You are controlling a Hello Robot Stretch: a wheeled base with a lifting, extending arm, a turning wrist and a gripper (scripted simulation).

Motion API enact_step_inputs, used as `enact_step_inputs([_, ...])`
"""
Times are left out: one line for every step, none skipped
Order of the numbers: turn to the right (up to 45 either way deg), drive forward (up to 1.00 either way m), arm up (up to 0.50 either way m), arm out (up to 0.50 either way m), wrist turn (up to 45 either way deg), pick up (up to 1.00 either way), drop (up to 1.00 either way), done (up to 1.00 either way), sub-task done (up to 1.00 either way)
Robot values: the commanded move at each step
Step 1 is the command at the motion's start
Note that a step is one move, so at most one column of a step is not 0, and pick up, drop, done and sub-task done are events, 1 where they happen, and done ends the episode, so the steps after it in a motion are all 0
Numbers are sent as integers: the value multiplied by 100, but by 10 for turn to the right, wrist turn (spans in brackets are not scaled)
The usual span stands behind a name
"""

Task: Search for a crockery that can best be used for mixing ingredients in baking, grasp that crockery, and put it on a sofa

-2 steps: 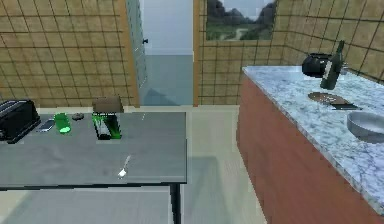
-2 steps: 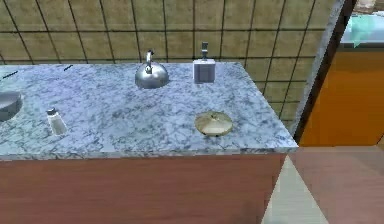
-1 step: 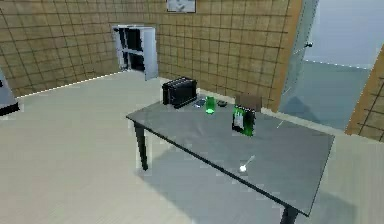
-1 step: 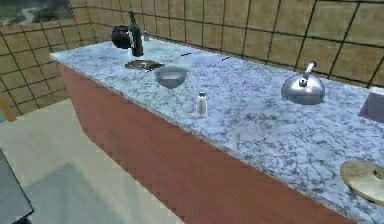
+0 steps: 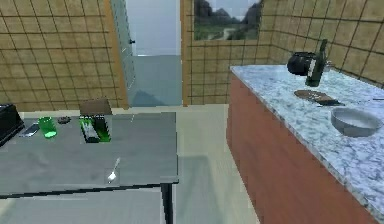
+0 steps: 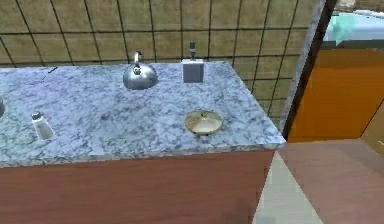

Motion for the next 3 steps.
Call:
enact_step_inputs([180, 0, 0, 0, 0, 0, 0, 0, 0])
enact_step_inputs([0, 60, 0, 0, 0, 0, 0, 0, 0])
enact_step_inputs([-360, 0, 0, 0, 0, 0, 0, 0, 0])
